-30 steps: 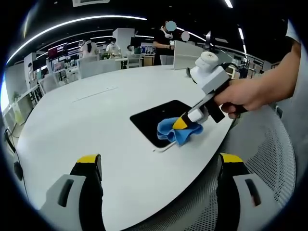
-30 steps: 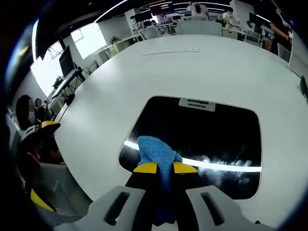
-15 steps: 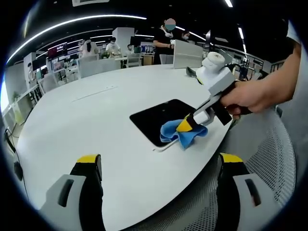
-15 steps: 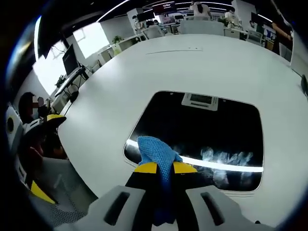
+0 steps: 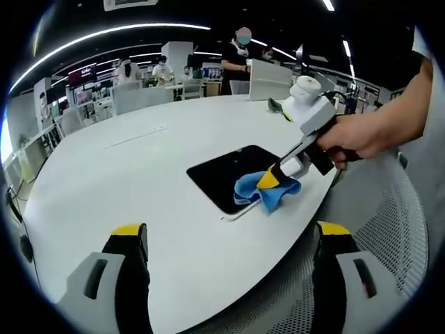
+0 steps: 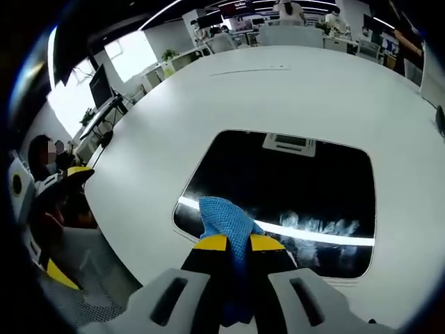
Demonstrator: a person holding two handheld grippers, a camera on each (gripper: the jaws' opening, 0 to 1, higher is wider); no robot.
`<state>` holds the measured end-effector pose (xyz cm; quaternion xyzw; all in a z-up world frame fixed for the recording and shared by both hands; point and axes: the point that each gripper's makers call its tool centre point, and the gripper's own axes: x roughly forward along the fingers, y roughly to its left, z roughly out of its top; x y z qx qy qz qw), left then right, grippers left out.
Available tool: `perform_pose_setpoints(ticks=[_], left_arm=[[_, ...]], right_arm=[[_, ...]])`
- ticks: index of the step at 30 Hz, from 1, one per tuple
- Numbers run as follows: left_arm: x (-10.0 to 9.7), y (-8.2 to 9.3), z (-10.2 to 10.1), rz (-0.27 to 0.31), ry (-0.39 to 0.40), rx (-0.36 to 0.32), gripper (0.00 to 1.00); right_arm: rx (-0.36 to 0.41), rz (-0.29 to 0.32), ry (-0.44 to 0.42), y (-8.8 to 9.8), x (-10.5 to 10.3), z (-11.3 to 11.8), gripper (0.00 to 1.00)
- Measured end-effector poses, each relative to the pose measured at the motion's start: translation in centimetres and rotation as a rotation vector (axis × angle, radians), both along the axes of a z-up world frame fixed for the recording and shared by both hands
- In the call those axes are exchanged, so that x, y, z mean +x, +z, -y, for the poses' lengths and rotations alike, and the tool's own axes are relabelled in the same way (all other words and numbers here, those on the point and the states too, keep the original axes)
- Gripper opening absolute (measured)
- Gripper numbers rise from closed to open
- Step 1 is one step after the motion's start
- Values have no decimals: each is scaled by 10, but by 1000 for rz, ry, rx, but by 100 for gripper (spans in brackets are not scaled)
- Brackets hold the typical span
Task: Wipe the mirror surface with the cleaning cloth until all visible marks leave the cleaned area.
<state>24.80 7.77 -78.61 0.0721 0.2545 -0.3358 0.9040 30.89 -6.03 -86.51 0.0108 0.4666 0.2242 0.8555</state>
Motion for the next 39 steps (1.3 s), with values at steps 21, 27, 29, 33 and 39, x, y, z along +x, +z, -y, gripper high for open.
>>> perform_pose_setpoints(ticks=[21,27,29,33,39], left_arm=[[-2,-4,0,-21,-6,6,99],[-3,-4,1,-24,-9,6,99],[-3,-4,2,-27,-10,5,99],[-4,-5,3,-35,-16,3,99],[-2,-6,0,-38,4,5,99]], right_arm=[[-8,-3,-60,-1,0,34,4],[-10,-4,-64,-1,0,34,4],[-22,10,-61,-1,2,34,3],[-34,21,-52,-1,8,33,3],[-40,23,-55,-1,23,34,3]])
